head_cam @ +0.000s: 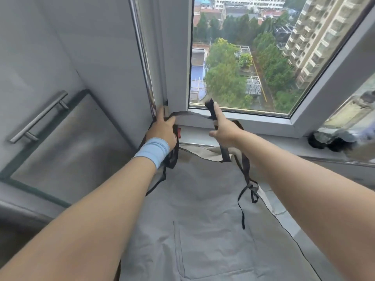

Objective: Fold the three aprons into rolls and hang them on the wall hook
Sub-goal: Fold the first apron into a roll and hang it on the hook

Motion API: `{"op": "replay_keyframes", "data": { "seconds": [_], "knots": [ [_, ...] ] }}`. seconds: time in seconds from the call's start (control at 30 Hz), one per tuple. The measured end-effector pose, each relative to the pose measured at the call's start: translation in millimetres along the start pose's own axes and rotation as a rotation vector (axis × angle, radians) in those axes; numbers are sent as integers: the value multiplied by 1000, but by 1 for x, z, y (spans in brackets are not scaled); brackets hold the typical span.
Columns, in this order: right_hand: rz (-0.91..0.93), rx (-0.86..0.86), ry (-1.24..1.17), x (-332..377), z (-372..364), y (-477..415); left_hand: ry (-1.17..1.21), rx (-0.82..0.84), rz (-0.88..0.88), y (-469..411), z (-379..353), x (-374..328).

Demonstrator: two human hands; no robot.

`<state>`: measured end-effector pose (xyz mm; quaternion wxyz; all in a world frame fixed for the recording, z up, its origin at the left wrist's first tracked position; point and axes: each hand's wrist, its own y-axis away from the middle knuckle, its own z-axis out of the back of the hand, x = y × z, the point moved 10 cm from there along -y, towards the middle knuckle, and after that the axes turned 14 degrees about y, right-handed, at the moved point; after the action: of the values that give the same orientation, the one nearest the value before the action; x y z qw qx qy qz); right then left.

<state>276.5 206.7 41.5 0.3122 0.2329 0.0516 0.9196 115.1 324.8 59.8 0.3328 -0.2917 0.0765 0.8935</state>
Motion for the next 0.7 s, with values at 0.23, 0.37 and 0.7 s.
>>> {"op": "replay_keyframes", "data": {
  "seconds": [0.23,0.37,0.7],
  "knots": [
    [-97,-72,-151,-97,-29,64,-36,34,-289,48,-53,-59],
    [-182,-17,8,-180,-55,119,-103,317,-312,88,-134,-103],
    [-593,283,103,-387,-159,255,-18,821,-5,235,-351,-163]
  ]
}}
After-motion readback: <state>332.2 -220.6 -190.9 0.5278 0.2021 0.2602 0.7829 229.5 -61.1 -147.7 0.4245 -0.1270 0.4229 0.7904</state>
